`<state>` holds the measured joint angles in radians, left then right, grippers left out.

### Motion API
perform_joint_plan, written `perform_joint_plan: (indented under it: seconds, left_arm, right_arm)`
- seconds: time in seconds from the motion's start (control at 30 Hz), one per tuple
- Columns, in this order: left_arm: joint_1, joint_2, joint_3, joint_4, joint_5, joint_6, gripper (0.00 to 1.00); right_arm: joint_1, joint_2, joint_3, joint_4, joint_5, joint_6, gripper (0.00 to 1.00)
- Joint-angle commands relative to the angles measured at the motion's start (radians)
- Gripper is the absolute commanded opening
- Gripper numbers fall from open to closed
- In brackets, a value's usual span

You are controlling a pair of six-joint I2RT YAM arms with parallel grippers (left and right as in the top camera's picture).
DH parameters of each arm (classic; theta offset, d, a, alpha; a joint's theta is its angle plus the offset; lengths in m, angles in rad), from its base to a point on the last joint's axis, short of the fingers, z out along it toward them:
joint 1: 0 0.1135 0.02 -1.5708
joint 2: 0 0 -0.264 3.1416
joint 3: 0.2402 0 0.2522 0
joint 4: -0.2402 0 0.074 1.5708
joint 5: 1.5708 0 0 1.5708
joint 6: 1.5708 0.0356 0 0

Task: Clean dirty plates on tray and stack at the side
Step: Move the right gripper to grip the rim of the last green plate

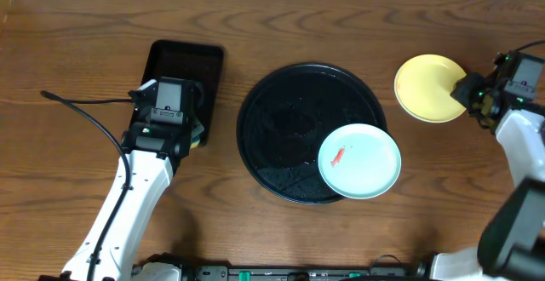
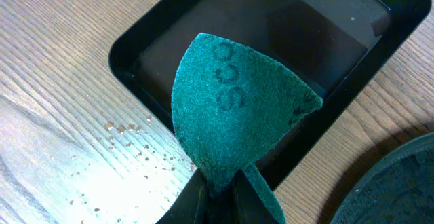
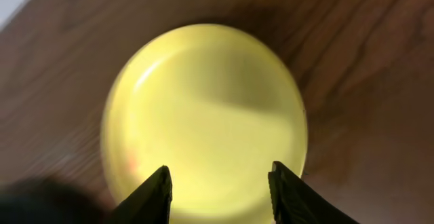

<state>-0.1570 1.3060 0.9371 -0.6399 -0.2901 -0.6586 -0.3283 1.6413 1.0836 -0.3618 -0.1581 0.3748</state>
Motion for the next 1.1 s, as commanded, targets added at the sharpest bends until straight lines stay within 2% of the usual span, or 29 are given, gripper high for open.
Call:
perform_joint_plan:
  seconds: [0.0,0.17,0.3,0.43,0.57,0.6,0.63,0.67,0.7,0.8,0.87,0.97,1.07]
  left_arm:
    - [0.007,0.002,-0.006,0.001,-0.005,-0.016,0.08]
    - [0.007,0.002,-0.006,0.005,-0.005,-0.016,0.08]
    - [0.007,0.002,-0.006,0.016,-0.005,-0.016,0.08]
    - [0.007,0.002,-0.006,0.019,-0.005,-0.016,0.08]
    - [0.007,0.002,-0.007,0.02,-0.005,-0.016,0.08]
    - [0.007,0.002,-0.006,0.019,-0.005,-0.016,0.08]
    - [0.007,0.002,-0.006,0.019,-0.005,-0.016,0.08]
    - [0.007,0.002,-0.007,0.019,-0.005,-0.016,0.08]
    - [0.007,0.002,-0.007,0.019,-0.005,-0.016,0.08]
    - [0.007,0.002,-0.006,0.019,-0.005,-0.016,0.08]
    - [0.007,0.002,-0.007,0.02,-0.005,-0.017,0.08]
    - [0.007,0.002,-0.007,0.019,-0.005,-0.016,0.08]
    - [0.007,0.002,-0.007,0.019,-0.005,-0.017,0.08]
  right_arm:
    - [0.047,-0.165,0.012,-0.101,-0.034,-0.012,0.44]
    - [0.089,-0.303,0.012,-0.323,-0.034,0.05,0.45]
    - [0.13,-0.327,0.012,-0.476,-0.034,0.121,0.44]
    - [0.193,-0.326,-0.023,-0.679,-0.033,0.224,0.33]
    - [0.255,-0.326,-0.086,-0.694,-0.017,0.317,0.36]
    - [0.269,-0.326,-0.101,-0.69,0.001,0.332,0.43]
    - [0.282,-0.326,-0.117,-0.684,0.02,0.336,0.59]
    - [0.297,-0.326,-0.135,-0.679,0.039,0.336,0.92]
    - [0.31,-0.326,-0.148,-0.678,0.051,0.336,0.99]
    - [0.359,-0.326,-0.2,-0.662,0.095,0.363,0.98]
    - [0.384,-0.326,-0.219,-0.652,0.114,0.385,0.91]
    - [0.418,-0.326,-0.251,-0.637,0.117,0.412,0.75]
    - [0.447,-0.326,-0.289,-0.609,0.116,0.419,0.72]
